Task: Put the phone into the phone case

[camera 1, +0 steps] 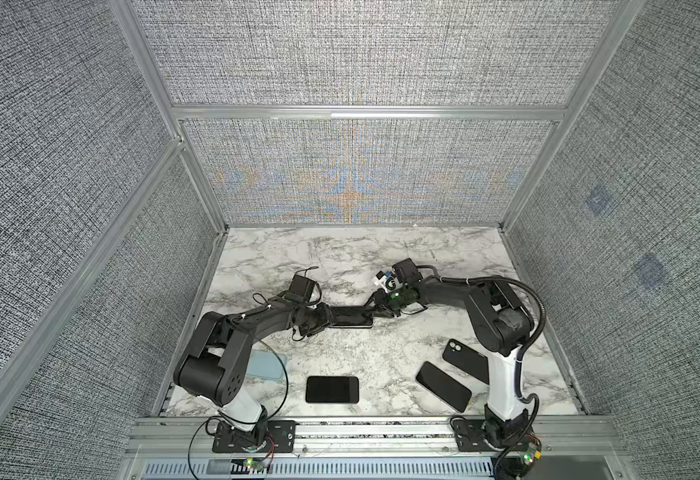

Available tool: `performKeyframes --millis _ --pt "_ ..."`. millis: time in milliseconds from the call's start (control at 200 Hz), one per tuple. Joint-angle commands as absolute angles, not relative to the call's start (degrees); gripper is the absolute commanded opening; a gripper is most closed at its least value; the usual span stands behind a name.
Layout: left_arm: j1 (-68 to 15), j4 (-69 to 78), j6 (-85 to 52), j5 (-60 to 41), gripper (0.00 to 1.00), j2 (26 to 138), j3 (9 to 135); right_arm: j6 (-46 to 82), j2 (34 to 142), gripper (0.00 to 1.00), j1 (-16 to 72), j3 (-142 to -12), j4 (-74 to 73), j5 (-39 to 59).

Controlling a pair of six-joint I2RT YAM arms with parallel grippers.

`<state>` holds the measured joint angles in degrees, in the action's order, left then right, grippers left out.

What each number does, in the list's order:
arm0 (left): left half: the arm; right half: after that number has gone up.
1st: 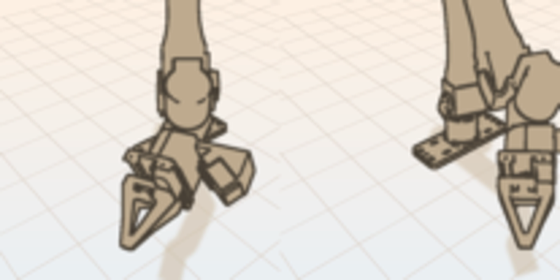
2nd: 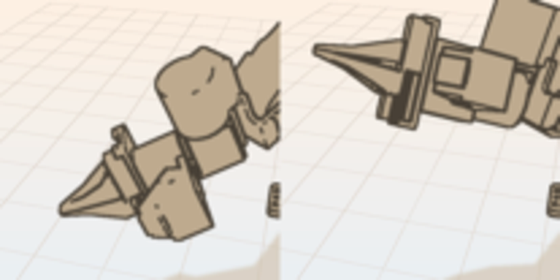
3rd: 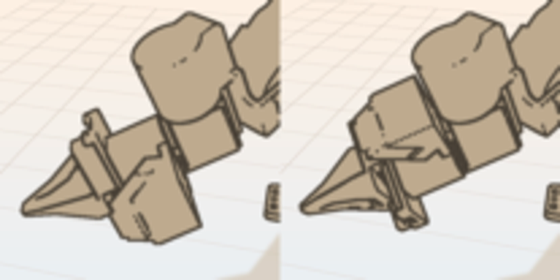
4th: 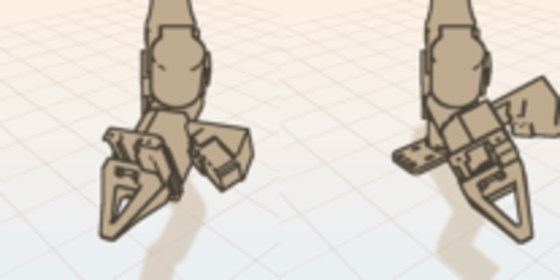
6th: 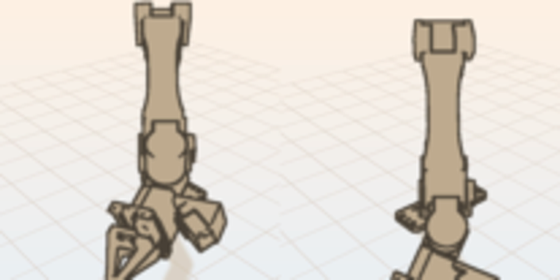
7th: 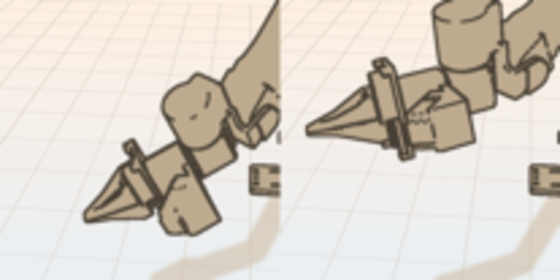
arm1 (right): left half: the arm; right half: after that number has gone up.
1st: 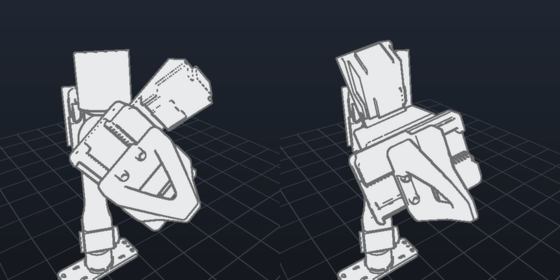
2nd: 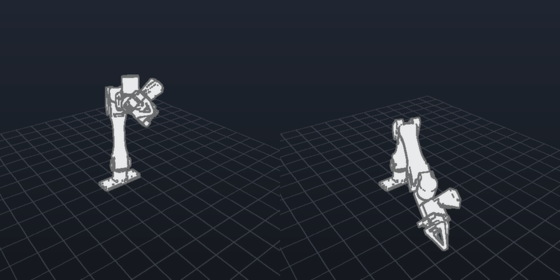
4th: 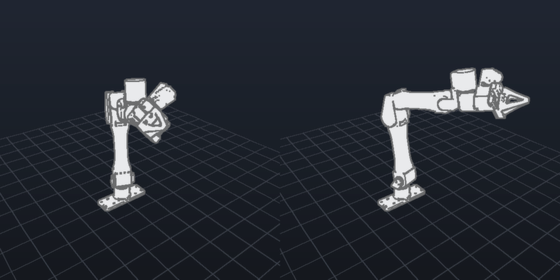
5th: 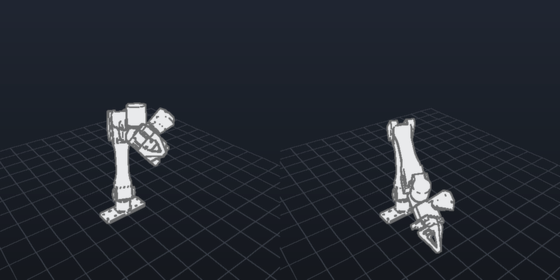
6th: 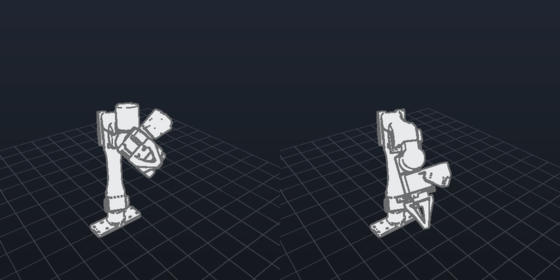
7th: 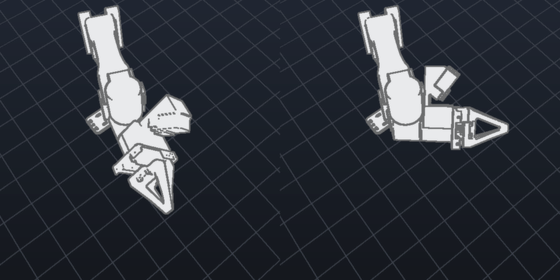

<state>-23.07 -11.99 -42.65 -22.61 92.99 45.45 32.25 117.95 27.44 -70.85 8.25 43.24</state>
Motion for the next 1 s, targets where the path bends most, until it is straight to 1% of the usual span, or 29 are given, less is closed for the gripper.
performKeyframes --millis 0,235,365,540,685,865,995 --pt "-23.0 -13.0 -42.0 -21.1 0.55 92.3 45.4 29.7 117.1 0.48 27.9 -71.8 13.7 39.2" --pt "-23.0 -16.5 -39.6 -18.5 0.55 93.0 47.7 25.4 116.5 0.54 29.6 -75.0 20.3 34.1" --pt "-23.0 -17.3 -38.1 -20.6 0.55 95.2 50.4 23.9 116.7 0.56 30.7 -76.4 22.2 32.6" --pt "-22.9 -18.0 -37.4 -20.8 0.55 96.9 52.8 21.0 116.8 0.59 32.1 -78.5 26.4 29.0" --pt "-22.9 -17.8 -37.3 -21.1 0.55 98.2 53.3 19.4 116.6 0.65 32.3 -79.2 28.3 28.5" --pt "-23.0 -16.3 -37.5 -21.5 0.55 100.1 52.9 16.7 116.1 0.77 32.5 -81.1 31.7 25.7" --pt "-23.0 -16.3 -37.3 -21.5 0.54 101.5 53.5 15.3 116.2 0.8 32.9 -82.9 33.7 23.8"
